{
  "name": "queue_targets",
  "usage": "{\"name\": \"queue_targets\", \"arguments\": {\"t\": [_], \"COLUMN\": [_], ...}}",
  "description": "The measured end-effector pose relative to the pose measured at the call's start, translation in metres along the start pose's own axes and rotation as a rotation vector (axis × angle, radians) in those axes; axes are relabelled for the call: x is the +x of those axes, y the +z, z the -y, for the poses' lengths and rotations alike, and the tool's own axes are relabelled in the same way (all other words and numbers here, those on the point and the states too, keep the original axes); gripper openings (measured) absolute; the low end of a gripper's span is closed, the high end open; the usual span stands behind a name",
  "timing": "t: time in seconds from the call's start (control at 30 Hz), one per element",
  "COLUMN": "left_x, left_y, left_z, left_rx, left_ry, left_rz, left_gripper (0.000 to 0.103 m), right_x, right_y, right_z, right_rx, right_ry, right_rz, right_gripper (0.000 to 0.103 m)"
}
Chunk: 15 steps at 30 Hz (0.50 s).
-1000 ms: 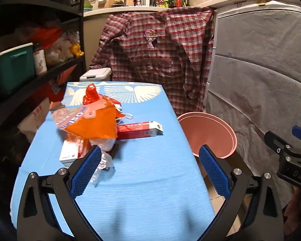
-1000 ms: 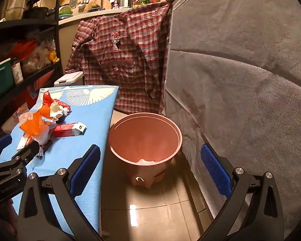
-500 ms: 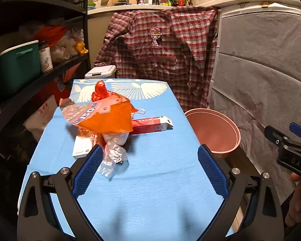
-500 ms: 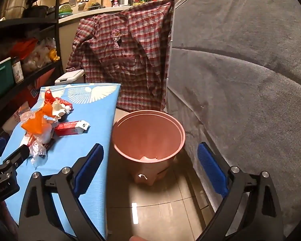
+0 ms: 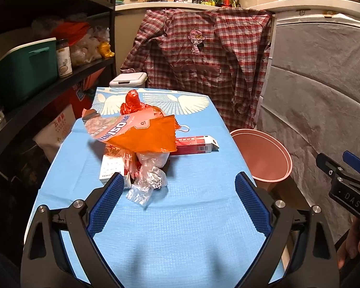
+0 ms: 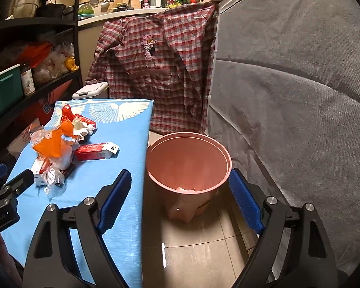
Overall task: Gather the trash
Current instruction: 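Move both grippers toward the pile of trash on the blue board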
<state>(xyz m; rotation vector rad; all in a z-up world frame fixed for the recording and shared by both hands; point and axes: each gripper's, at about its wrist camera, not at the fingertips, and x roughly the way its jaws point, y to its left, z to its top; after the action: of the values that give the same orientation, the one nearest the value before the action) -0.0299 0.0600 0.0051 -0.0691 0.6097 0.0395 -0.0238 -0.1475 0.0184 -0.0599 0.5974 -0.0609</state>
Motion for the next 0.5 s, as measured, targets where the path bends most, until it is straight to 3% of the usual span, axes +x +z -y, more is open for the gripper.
{"name": "queue_targets", "arguments": {"t": [0.5], "left_x": [0.0005], "left_y": [-0.0024], "left_z": [0.0063], "left_rx": [0.009], "left_ry": [-0.027], "left_rz": [-0.003], "left_gripper": [0.09], "right_x": [-0.0025], "right_y": [0.0012], "right_z": [0.0015], "right_rx": [-0.003], "right_ry": [-0.013], "right_rz": [0.009], "right_gripper": [0.082]}}
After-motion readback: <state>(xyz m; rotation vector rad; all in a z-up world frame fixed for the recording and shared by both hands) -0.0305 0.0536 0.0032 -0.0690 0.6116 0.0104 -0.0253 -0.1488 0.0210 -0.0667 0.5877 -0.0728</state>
